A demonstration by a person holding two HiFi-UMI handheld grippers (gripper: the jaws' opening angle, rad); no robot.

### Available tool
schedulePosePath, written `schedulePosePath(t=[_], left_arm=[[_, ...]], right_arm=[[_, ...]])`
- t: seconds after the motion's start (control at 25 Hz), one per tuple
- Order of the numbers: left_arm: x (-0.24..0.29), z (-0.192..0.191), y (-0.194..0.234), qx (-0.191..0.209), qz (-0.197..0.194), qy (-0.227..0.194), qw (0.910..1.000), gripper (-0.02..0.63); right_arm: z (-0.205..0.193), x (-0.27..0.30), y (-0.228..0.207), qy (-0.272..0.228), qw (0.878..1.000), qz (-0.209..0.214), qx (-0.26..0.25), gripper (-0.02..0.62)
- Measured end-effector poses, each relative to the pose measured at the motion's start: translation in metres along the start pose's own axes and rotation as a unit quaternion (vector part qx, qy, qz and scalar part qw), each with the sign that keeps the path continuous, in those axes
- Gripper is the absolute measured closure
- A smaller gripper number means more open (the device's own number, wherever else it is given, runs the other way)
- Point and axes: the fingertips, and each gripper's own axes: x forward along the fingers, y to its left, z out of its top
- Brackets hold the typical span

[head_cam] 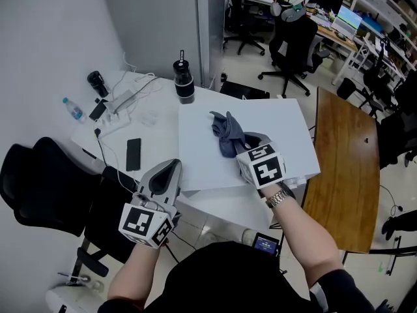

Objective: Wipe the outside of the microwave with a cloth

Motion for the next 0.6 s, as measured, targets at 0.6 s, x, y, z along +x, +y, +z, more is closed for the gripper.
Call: schedulePosePath(t=[0.6], left_arm=[[0.043, 0.005, -0.077, 0.019, -0.003, 0.013, 0.9997, 0.600]], right_arm=[[-0.036, -0.048, -0.094, -0.007, 1.000, -0.019, 0.023, 0.548]])
